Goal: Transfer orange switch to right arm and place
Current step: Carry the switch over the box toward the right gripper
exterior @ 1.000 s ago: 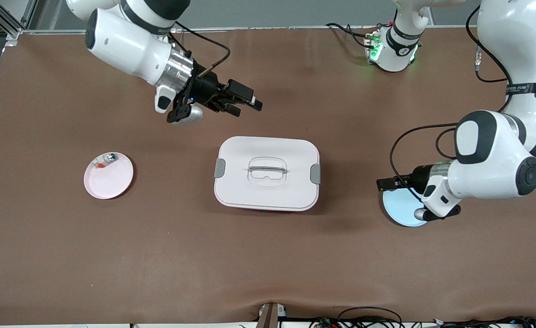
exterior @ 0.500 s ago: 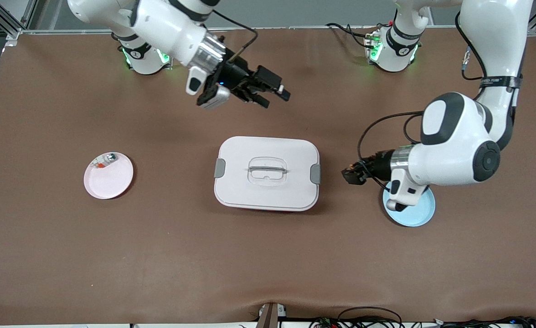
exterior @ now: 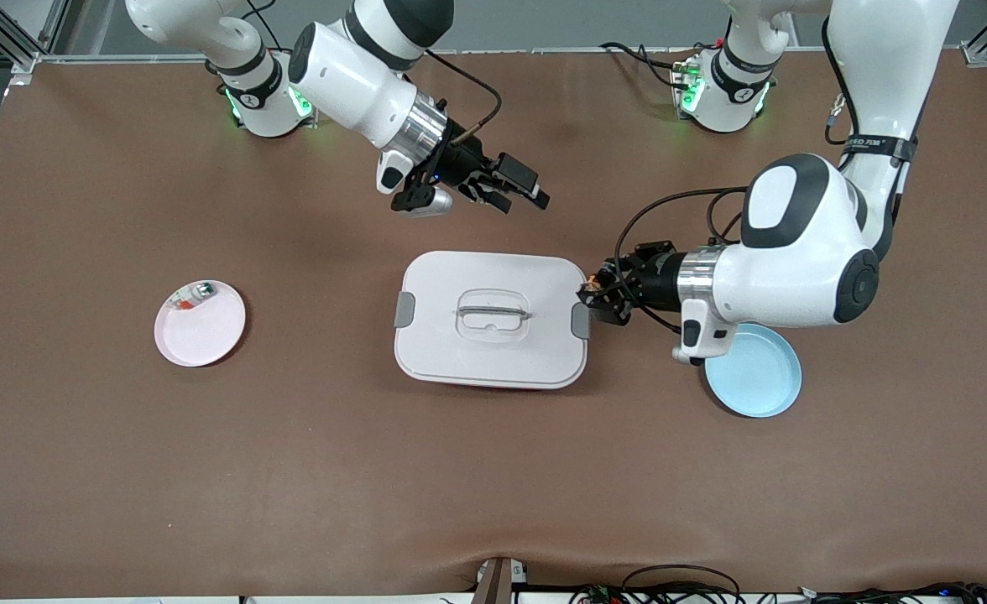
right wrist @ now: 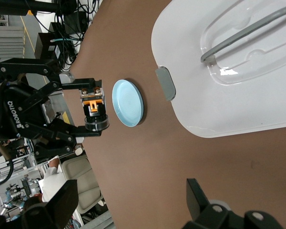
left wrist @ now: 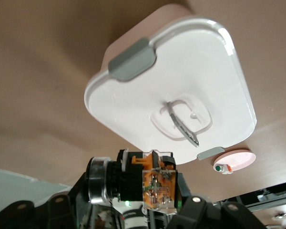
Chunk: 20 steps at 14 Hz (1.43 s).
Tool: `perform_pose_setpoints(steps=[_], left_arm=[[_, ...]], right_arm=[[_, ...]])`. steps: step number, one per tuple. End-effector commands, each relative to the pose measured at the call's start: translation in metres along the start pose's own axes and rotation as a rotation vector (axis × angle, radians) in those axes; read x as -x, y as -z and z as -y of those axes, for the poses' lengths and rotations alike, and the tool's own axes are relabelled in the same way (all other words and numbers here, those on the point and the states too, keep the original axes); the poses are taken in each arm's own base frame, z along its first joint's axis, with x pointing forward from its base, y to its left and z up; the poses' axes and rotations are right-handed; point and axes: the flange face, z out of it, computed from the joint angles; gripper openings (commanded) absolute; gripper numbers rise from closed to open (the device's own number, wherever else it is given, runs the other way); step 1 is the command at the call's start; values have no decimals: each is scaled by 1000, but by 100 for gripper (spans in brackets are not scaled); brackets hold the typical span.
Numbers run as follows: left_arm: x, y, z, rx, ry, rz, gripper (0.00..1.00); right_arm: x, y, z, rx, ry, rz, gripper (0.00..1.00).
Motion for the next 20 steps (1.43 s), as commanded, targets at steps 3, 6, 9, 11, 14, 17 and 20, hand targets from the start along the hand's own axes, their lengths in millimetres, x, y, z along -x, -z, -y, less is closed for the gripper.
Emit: perform_pose_setpoints(steps=[3, 6, 9, 11, 14, 17, 20], left_arm=[[34, -13, -4, -25, 157, 34, 0], [50, -28, -8, -47, 238, 29, 0], [54, -33, -9, -53, 292, 28, 0], [63, -38, -11, -60, 318, 25, 0], [66, -38, -12, -60, 341, 23, 0], [68, -39, -12, -60, 343, 22, 0], [72, -42, -13, -64, 338, 22, 0]], right_arm=[[-5, -20, 15, -19, -64, 11, 100], [-16, -27, 17, -23, -73, 2, 100], [-21, -37, 23, -30, -80, 3, 100], [-26, -41, 19, -21, -82, -2, 100], [-38, -41, 13, -14, -91, -15, 100], [-34, -51, 12, -6, -88, -7, 100], [-36, -56, 15, -9, -89, -6, 100]])
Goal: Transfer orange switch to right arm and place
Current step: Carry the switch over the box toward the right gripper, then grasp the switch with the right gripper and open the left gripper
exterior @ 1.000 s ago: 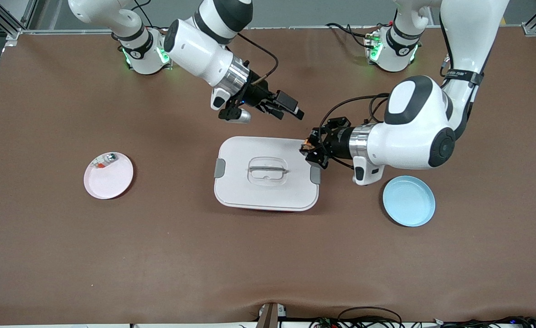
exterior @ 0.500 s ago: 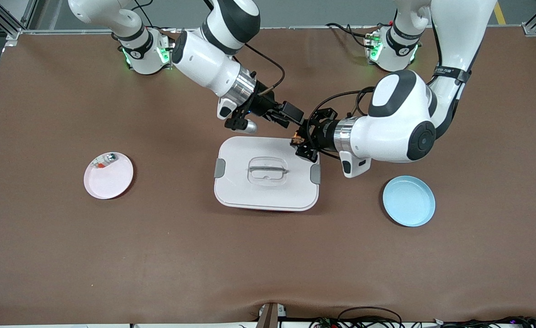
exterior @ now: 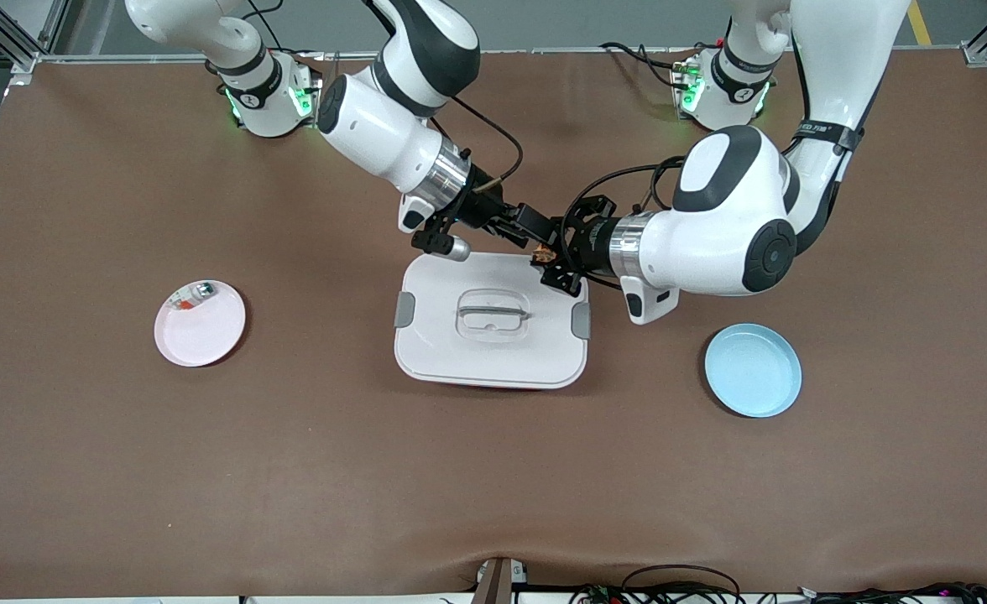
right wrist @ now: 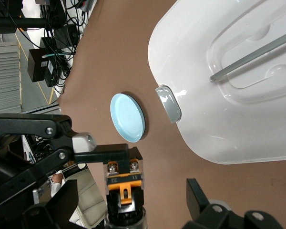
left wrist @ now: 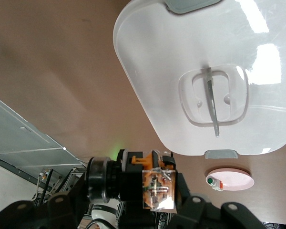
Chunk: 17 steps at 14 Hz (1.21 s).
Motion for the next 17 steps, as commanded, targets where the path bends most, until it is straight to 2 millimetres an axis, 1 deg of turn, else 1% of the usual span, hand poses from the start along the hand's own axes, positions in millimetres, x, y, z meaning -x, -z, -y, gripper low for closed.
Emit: perform_pose_setpoints(steps=[1, 3, 4, 5, 6, 8, 10, 12, 17], left_arm=[[11, 3, 1, 3, 9, 8, 0], [14, 3, 0, 5, 3, 11, 0], [20, -1, 1, 0, -5, 12, 0], [20, -1, 1, -1, -5, 11, 0], [21, -1, 1, 1, -7, 11, 0], [22, -2, 1, 0, -8, 12, 0], [24, -4, 1, -3, -11, 10, 0], [25, -6, 1, -4, -13, 10, 0], [25, -6, 1, -4, -13, 10, 0]], right_arm=[[1, -8, 8, -15, -15, 11, 100], [1, -10, 7, -12, -15, 12, 100], [1, -10, 7, -12, -15, 12, 88], [1, -10, 7, -12, -14, 12, 71], [1, -9, 8, -14, -14, 11, 59], [-2, -8, 8, -14, -17, 9, 48], [-3, -7, 6, 3, -23, 39, 42], [-9, -1, 6, 14, -34, 61, 42], [-8, 5, 9, 14, -33, 71, 43]])
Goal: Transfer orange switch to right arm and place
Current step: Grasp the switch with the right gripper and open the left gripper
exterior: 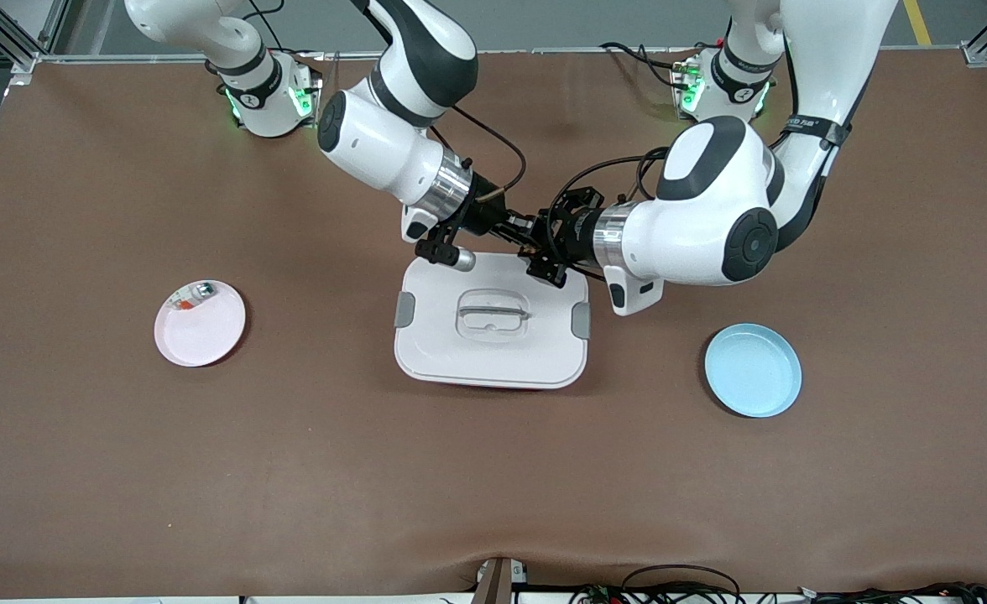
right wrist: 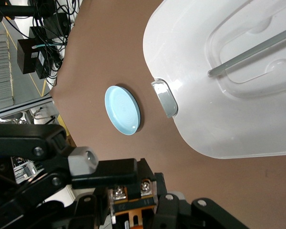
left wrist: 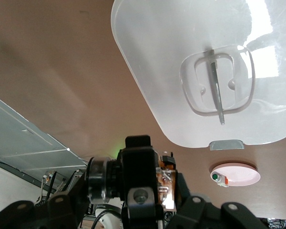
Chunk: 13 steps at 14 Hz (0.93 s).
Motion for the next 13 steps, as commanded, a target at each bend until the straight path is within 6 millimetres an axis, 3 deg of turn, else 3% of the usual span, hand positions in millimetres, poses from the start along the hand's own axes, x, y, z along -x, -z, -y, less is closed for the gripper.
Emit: perform_pose_setpoints(steps=[1, 6, 9, 10, 11, 12, 13], left_arm=[[7, 2, -1, 2, 15, 13, 0], [8, 5, -2, 9, 12, 15, 0], [8, 5, -2, 12, 12, 15, 0], [8, 5, -2, 12, 10, 15, 11], [8, 5, -2, 12, 10, 15, 40], [8, 5, -2, 12, 10, 15, 78], [9, 6, -2, 13, 5, 14, 100]], right_arm=[[0, 10, 6, -12, -23, 21, 41], [-8, 23, 9, -7, -33, 46, 3], [-8, 23, 9, -8, -34, 45, 0], [-9, 24, 10, -9, -34, 44, 0], [-8, 24, 10, -9, -33, 45, 0], [-8, 24, 10, -9, -33, 45, 0], [-8, 24, 10, -9, -33, 45, 0]])
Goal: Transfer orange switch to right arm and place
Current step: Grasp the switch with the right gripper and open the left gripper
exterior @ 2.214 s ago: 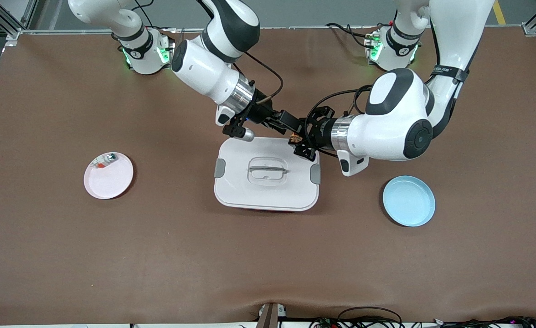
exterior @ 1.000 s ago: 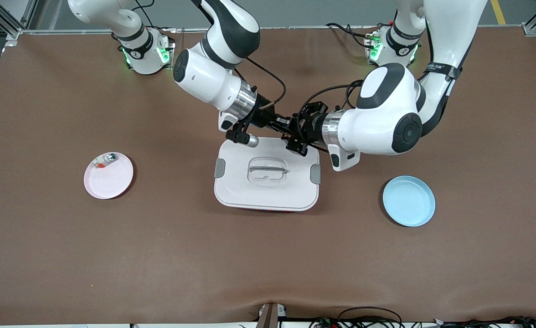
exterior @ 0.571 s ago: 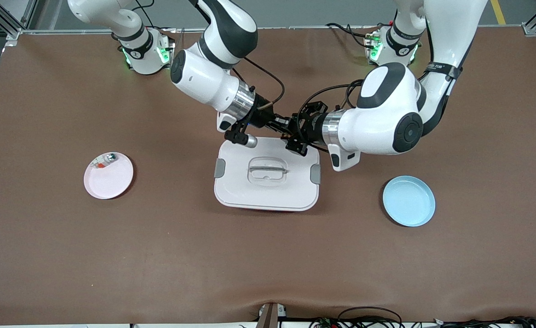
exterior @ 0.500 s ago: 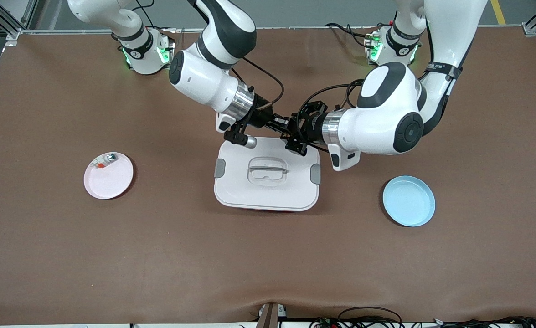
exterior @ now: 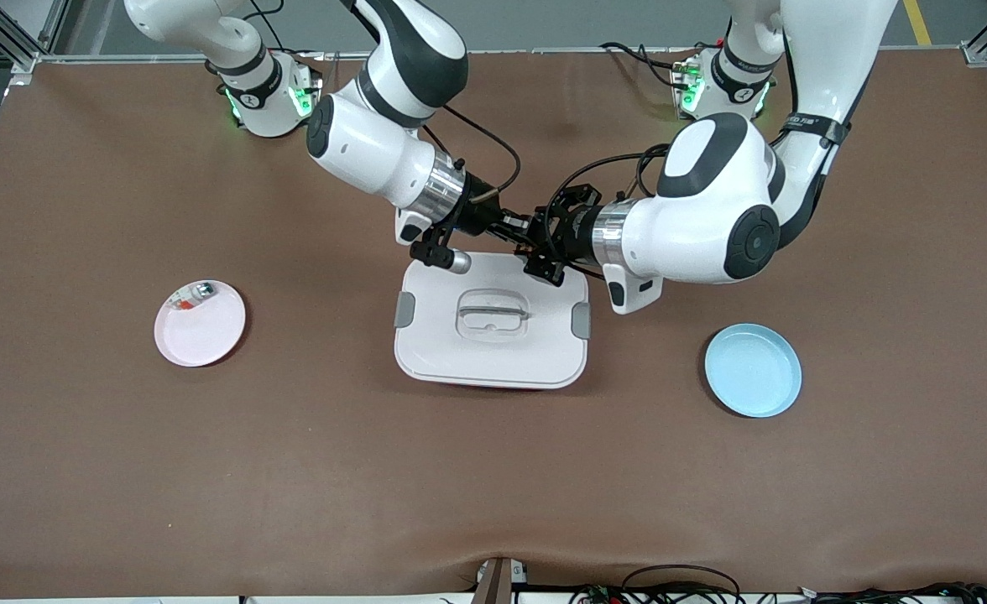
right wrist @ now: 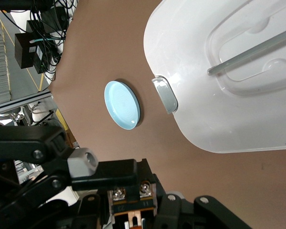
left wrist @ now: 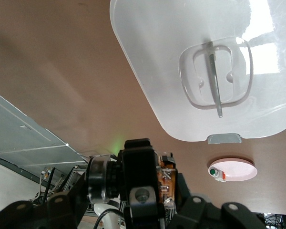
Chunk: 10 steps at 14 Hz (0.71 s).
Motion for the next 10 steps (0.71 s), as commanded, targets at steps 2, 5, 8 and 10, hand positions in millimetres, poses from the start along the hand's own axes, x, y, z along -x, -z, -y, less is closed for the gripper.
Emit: perform_pose_setpoints(steps=[2, 5, 8, 10], left_arm=[[6, 7, -2, 17, -8, -1, 100], [10, 17, -3, 35, -16, 3, 100], [7, 35, -4, 63, -21, -10, 100], [2, 53, -6, 98, -28, -43, 100]], right_arm=[[-2, 14, 5, -18, -27, 10, 0], [-1, 15, 6, -20, -26, 11, 0], [3, 23, 12, -9, -6, 35, 0], [4, 37, 16, 30, 39, 51, 0]])
